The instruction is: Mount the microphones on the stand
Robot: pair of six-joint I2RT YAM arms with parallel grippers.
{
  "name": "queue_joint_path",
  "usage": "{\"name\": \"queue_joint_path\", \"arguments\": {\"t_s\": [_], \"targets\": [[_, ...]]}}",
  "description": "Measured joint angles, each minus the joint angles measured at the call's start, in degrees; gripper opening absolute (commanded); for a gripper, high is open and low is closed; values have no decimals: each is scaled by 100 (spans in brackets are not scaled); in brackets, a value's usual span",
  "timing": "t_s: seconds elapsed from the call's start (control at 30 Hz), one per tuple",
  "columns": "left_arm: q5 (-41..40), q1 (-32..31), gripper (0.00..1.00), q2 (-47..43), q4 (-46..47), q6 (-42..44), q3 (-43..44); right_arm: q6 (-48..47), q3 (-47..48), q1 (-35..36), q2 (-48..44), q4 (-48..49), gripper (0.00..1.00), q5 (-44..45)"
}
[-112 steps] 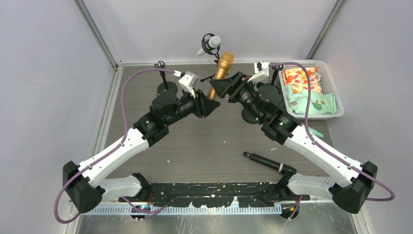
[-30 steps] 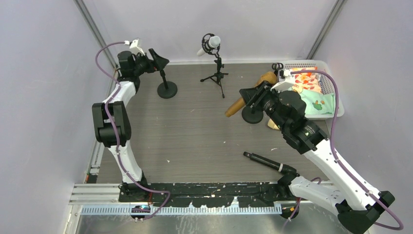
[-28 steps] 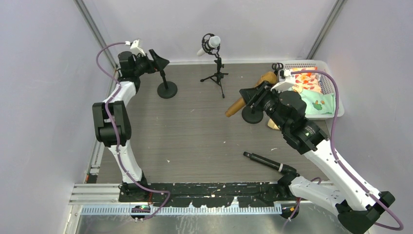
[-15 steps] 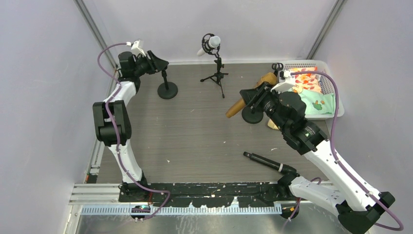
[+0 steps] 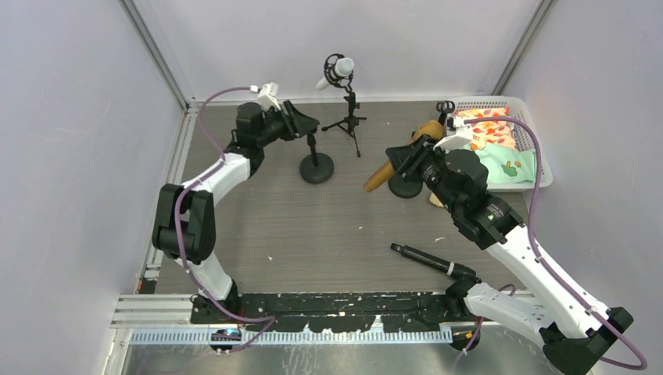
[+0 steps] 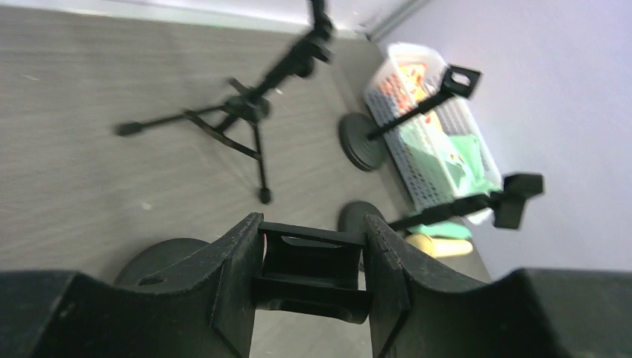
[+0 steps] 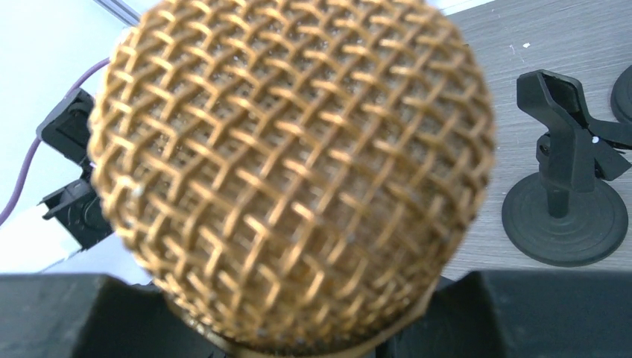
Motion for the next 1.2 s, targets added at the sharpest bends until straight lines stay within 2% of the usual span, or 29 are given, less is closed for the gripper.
{"name": "queue_joint_path", "arguments": {"t_s": [0.17,0.43,0.5,0.63,0.83,0.97,1.2], "targets": [[-361,-728,16,-481,-24,-107,-442,0,-48,0,-59,-11,1,20],[-1231,-1241,21,-1185,-505,385,-933,2,-127,0,-98,4,1,9],[-1368,-1314,27,-1342,-562,479,-1069,4,-168,0,-92,4,1,-15],[-1517,-1364,47,-1493,-549,494,-1368,11,-177,0,-44,61,1,-103],[-1648,-1362,79,-1620,-310,516,-1617,22,-192,0,70,229,1,-236],[-1683,-1362,90,-1801,-120,566,-1864,28,-393,0,63,684,1,-289],[-1641,-1362,93,-2271,796,706,-2776,26,-605,0,173,1388,1,-470]]}}
